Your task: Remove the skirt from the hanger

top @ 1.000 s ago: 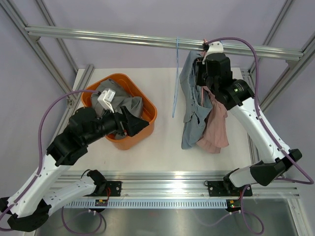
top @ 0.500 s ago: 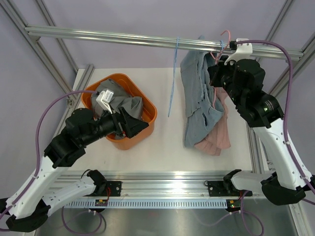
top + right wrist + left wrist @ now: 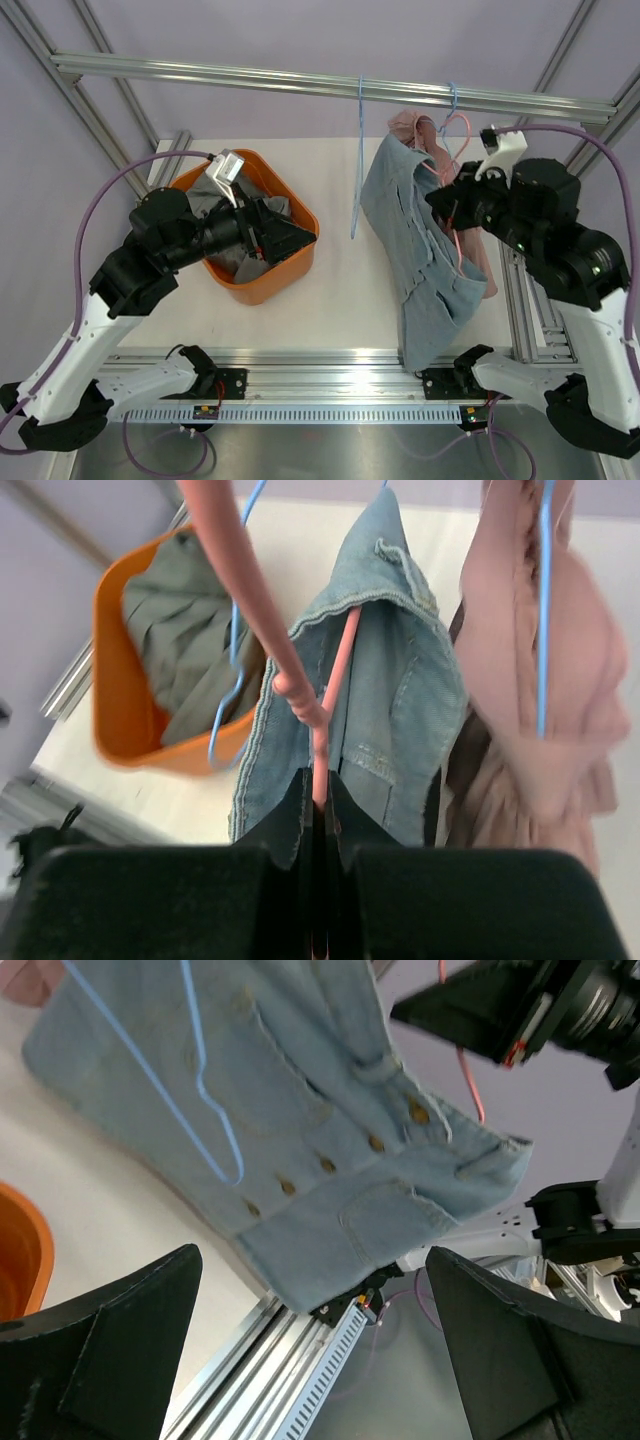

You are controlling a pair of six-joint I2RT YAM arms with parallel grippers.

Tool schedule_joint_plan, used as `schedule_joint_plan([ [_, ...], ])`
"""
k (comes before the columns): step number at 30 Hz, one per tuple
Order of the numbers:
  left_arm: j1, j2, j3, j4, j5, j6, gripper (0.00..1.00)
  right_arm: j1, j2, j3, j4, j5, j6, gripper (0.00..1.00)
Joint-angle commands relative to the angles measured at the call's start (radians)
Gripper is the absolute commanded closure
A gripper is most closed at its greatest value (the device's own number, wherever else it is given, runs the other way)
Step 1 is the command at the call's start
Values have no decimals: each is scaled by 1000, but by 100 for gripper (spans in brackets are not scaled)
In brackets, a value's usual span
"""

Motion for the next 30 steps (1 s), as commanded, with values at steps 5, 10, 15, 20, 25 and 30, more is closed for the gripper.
schedule_joint_plan([
  [5, -20, 66, 47, 191, 249, -125, 1, -2, -233, -91, -100, -126, 119, 100],
  [10, -315, 84, 50, 128, 59, -166, 1, -3, -229, -113, -83, -17, 220, 100],
  [15, -644, 268, 355, -182, -489, -108, 1, -2, -122, -76, -51, 110, 320, 100],
  [20, -892, 383, 455, -296, -880, -88, 1, 8, 31, 16, -55, 179, 423, 100],
  [25, -972, 532, 531, -481, -1218, -140, 1, 72, 156, 149, -101, 239, 490, 100],
  [30, -972, 624, 562, -532, -1339, -123, 1, 113, 231, 225, -121, 261, 510, 100],
])
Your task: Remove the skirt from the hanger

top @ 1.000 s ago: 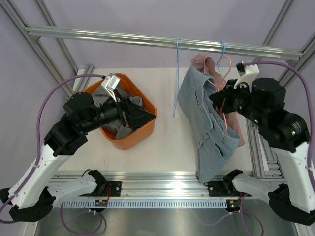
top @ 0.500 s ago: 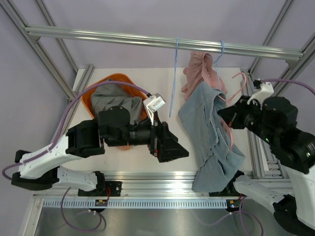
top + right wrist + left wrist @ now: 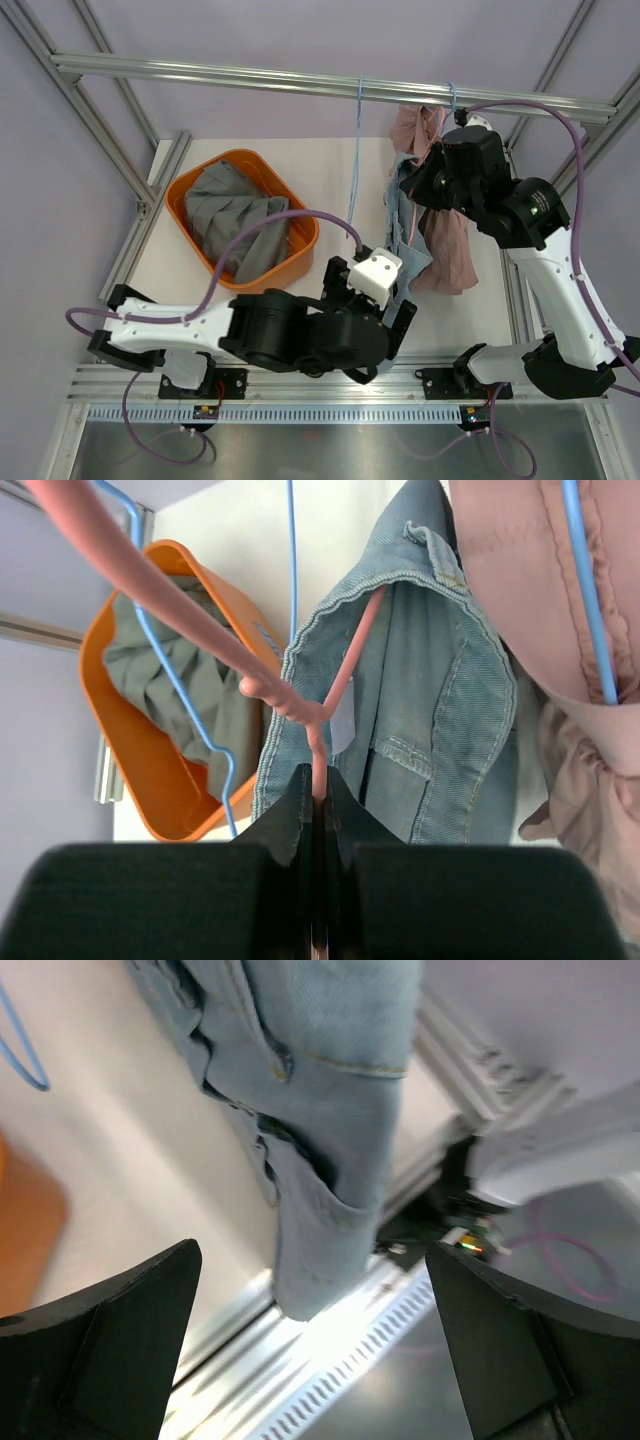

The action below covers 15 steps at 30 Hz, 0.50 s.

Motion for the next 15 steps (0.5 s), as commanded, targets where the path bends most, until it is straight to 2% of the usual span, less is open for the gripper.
schedule_joint_plan([
  [1, -5, 45, 61, -76, -265, -4, 1, 30, 7, 83, 46, 55, 62, 100],
  [6, 13, 80, 74, -71, -315, 37, 1, 61, -5, 62, 69, 49, 69, 100],
  [12, 27, 71, 23, 4, -299, 74, 1, 71, -11, 68, 71, 52, 70, 100],
  [15, 53, 60, 5, 12, -265, 71, 8, 71, -9, 82, 60, 55, 70, 100],
])
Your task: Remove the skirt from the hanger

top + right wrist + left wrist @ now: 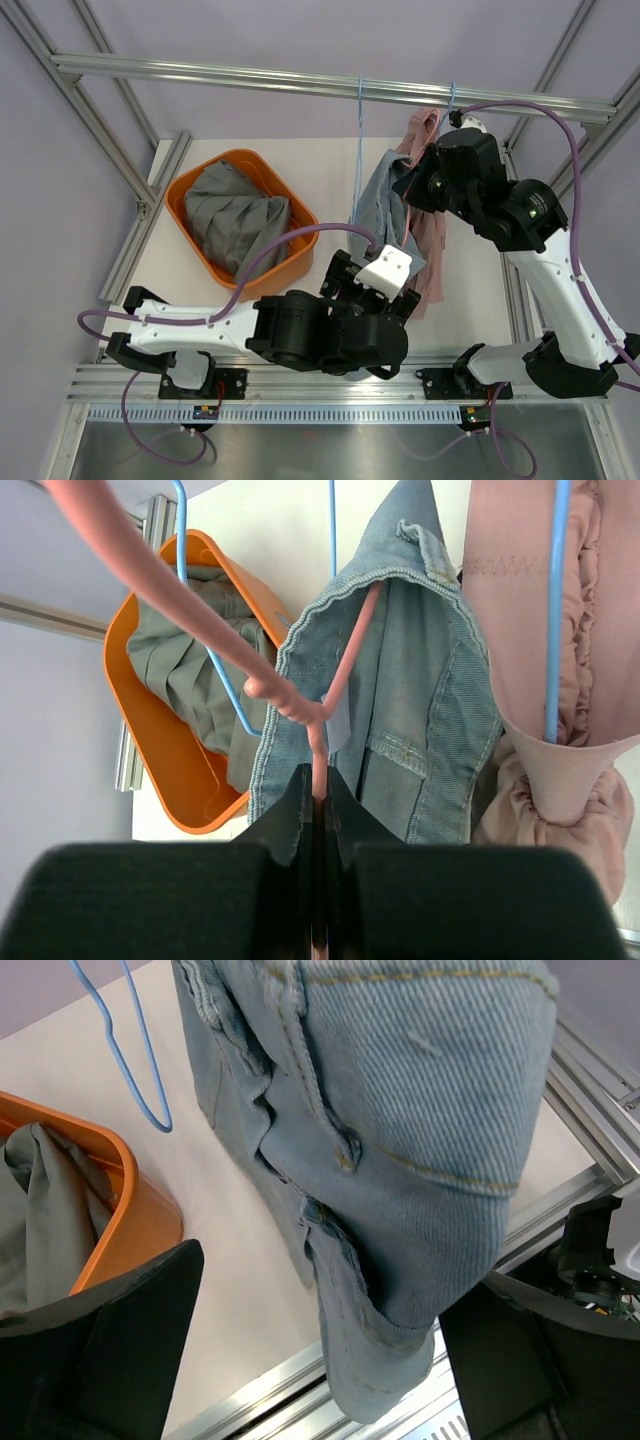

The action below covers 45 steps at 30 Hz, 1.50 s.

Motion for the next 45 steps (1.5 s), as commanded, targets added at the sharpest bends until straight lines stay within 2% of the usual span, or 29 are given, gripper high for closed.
schedule_joint_plan([
  [1, 25, -38, -23, 69, -17, 15, 14, 11, -21, 53, 59, 33, 28, 100],
  [2, 25, -46, -39, 87, -9, 23, 22, 11, -19, 55, 59, 30, 31, 100],
  [3, 25, -54, -53, 120, -1, 29, 49, 11, -22, 53, 61, 32, 33, 100],
  [5, 27, -74, -85, 143, 25, 34, 73, 9, -19, 61, 61, 38, 37, 100],
  [6, 28, -77, -93, 154, 34, 35, 96, 11, -15, 65, 61, 38, 39, 100],
  [7, 28, -80, -97, 152, 43, 29, 100, 11, -10, 76, 61, 35, 42, 100],
  [14, -7, -149, -170, 74, 60, -101, 100, 9, 34, 145, 33, 94, 34, 100],
  [18, -90, -242, -266, 74, 47, -161, 100, 8, 63, 196, 7, 137, 34, 100],
  [20, -116, -271, -296, 21, 33, -248, 100, 3, 73, 228, -7, 142, 47, 100],
  [25, -191, -330, -413, -64, 5, -434, 100, -14, 113, 318, -41, 127, 76, 100],
  [29, -210, -333, -444, -83, 17, -462, 100, -14, 125, 336, -51, 56, 73, 100],
  [30, -208, -330, -439, -89, 22, -456, 93, -14, 113, 325, -54, 35, 68, 100],
  [32, -208, -312, -396, -115, 14, -454, 43, -14, 94, 313, -64, -16, 31, 100],
  [33, -208, -305, -378, -121, 13, -442, 30, -14, 68, 297, -74, -36, 12, 100],
  [34, -208, -299, -358, -127, 4, -413, 23, -14, 51, 288, -79, -48, -27, 100],
  [36, -208, -284, -303, -135, -9, -385, 17, -14, -1, 265, -102, -108, -68, 100],
  [41, -185, -307, -243, -142, -42, -330, 15, -14, -80, 225, -165, -313, -182, 100],
  [45, -184, -369, -292, -139, -67, -367, 11, -14, -174, 162, -144, -335, -252, 100],
])
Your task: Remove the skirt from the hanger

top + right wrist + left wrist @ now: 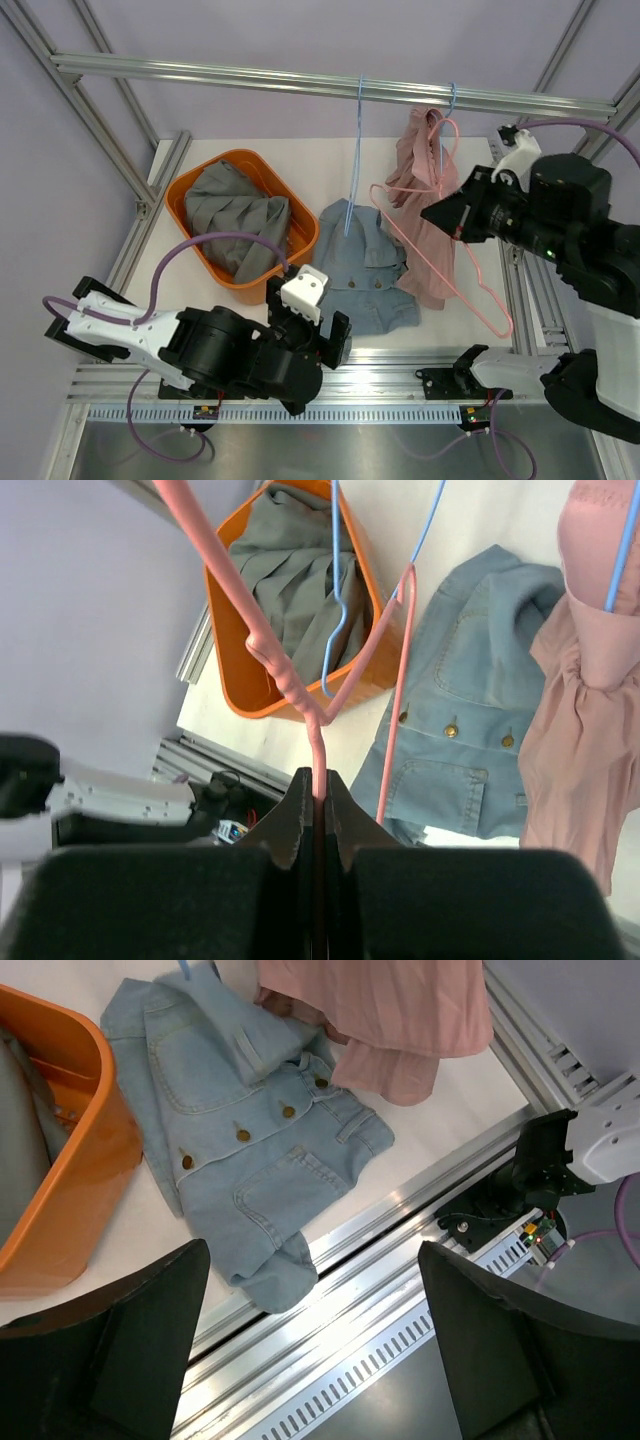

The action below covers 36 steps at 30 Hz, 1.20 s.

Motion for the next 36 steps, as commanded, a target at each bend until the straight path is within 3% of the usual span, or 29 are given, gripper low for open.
schedule_joint_plan([
  [1, 2, -78, -29, 22, -75, -16, 9, -5, -67, -34, 46, -60, -116, 100],
  [18, 2, -251, -331, 68, 9, -138, 5, -9, 328, 222, 227, 296, -264, 100],
  [28, 17, -397, -527, 152, 23, -149, 1, -36, 342, 159, 344, 411, -259, 100],
  [36, 139, -457, -629, 319, 187, 15, 1, -71, 359, 124, 356, 392, -227, 100],
])
